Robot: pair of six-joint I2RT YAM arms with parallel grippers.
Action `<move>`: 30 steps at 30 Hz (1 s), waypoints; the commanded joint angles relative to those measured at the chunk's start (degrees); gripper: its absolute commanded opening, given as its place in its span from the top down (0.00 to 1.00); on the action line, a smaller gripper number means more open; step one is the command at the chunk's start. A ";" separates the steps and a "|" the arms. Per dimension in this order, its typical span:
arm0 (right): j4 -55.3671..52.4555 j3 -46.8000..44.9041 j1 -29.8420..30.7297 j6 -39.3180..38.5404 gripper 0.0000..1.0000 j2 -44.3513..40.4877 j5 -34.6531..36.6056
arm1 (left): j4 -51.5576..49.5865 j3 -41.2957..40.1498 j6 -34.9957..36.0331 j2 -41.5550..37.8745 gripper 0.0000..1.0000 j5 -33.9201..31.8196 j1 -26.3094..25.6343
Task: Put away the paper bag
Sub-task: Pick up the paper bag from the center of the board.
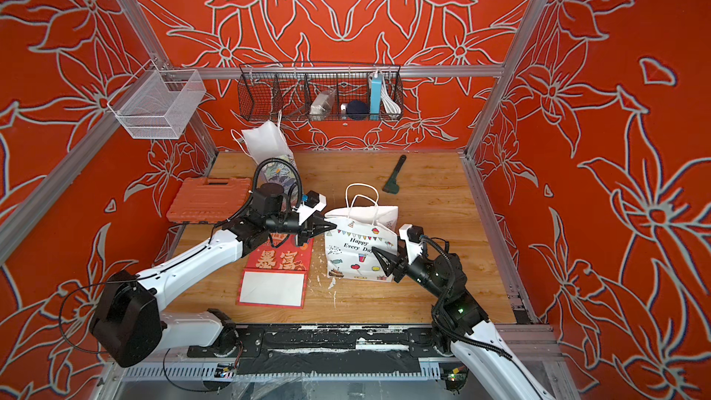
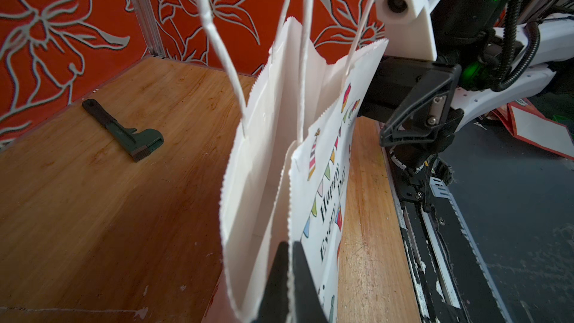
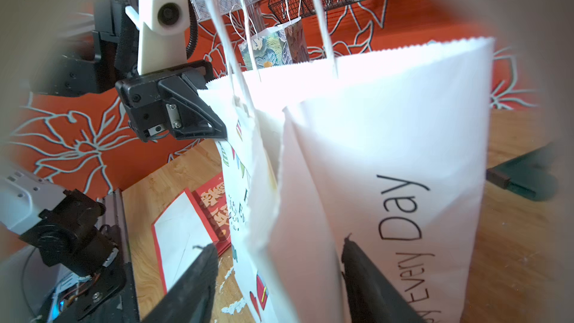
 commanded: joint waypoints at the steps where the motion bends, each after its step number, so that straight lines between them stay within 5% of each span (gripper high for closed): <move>1: 4.02 2.21 0.09 1.37 0.39 4.50 -7.84 | -2.04 -0.88 0.11 -1.57 1.00 -0.14 -0.09; 7: -0.24 8.34 0.04 -4.68 0.31 5.12 -12.64 | -1.24 -2.19 -2.01 -2.99 1.00 0.32 -0.09; 14: -20.02 14.94 0.03 -15.72 0.21 -4.21 6.28 | -2.75 -3.81 -3.09 -4.97 1.00 -4.34 -0.09; 20: -35.68 22.37 0.02 -26.38 0.16 -1.46 13.57 | -6.12 -4.63 -2.26 -6.53 1.00 -8.14 -0.09; 24: -37.96 25.82 -0.01 -32.00 0.05 2.85 12.75 | -5.33 -5.37 -2.01 -7.52 1.00 -8.01 -0.09; 30: -40.10 33.71 -0.38 -39.13 0.02 10.64 5.12 | -4.81 -6.31 -1.63 -7.85 1.00 -6.91 -0.09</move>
